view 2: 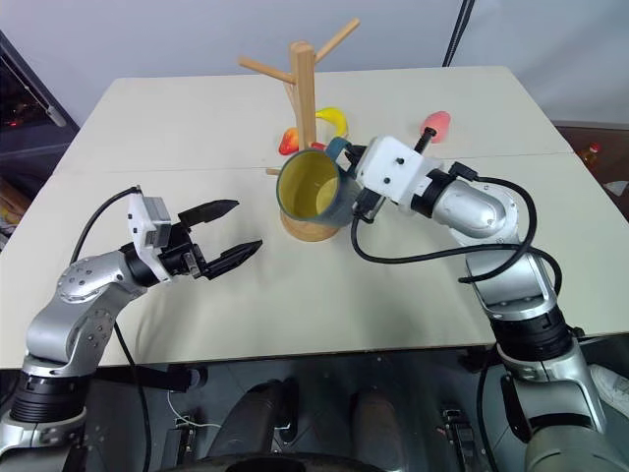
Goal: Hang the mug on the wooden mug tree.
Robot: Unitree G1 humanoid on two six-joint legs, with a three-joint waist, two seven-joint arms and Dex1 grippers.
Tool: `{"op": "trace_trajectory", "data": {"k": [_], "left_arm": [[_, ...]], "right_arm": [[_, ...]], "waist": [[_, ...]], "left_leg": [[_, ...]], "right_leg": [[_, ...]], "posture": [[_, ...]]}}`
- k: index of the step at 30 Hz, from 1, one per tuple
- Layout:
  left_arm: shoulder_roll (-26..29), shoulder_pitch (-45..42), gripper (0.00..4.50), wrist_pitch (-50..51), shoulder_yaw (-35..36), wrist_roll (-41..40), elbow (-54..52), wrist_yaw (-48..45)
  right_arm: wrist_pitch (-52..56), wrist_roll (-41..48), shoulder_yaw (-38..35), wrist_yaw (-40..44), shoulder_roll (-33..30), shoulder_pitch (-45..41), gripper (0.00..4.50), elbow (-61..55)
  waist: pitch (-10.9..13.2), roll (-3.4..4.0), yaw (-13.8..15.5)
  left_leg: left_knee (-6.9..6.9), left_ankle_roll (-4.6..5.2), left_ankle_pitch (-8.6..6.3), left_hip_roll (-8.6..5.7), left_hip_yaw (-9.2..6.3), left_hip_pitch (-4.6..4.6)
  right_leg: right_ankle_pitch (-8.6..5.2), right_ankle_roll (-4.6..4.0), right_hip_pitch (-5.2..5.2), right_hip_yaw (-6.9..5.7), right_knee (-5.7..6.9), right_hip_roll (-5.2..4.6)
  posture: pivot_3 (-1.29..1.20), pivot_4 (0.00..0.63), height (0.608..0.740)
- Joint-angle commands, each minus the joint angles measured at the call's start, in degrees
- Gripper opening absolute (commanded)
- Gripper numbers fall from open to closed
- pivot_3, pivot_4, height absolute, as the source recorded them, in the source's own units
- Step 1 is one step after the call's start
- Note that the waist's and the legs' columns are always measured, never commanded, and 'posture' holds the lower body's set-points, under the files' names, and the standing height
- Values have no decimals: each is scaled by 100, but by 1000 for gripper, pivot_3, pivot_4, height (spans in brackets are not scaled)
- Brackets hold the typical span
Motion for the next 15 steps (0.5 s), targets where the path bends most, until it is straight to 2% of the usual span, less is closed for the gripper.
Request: {"op": "trace_trajectory", "data": {"k": [1, 8, 15], "left_arm": [[71, -70, 4500, 29, 174, -175, -208, -21], [128, -180, 4500, 325, 364, -565, -454, 85], [143, -247, 4500, 405, 346, -614, -519, 154]], "right_arm": [[25, -74, 9, 17, 23, -219, 38, -21], [96, -206, 329, 83, 212, -651, 38, 437], [176, -408, 609, 180, 343, -1021, 38, 879]], "waist": [[0, 0, 13], [1, -1, -17], [1, -1, 0]], "left_leg": [[0, 0, 0, -1, 0, 0], [0, -1, 0, 0, 0, 0], [0, -1, 1, -2, 0, 0]], "right_leg": [[0, 0, 0, -1, 0, -1], [0, 0, -3, 0, 2, 0], [1, 1, -2, 0, 2, 5]], "posture": [[0, 150, 740], [0, 150, 740], [0, 150, 740]]}}
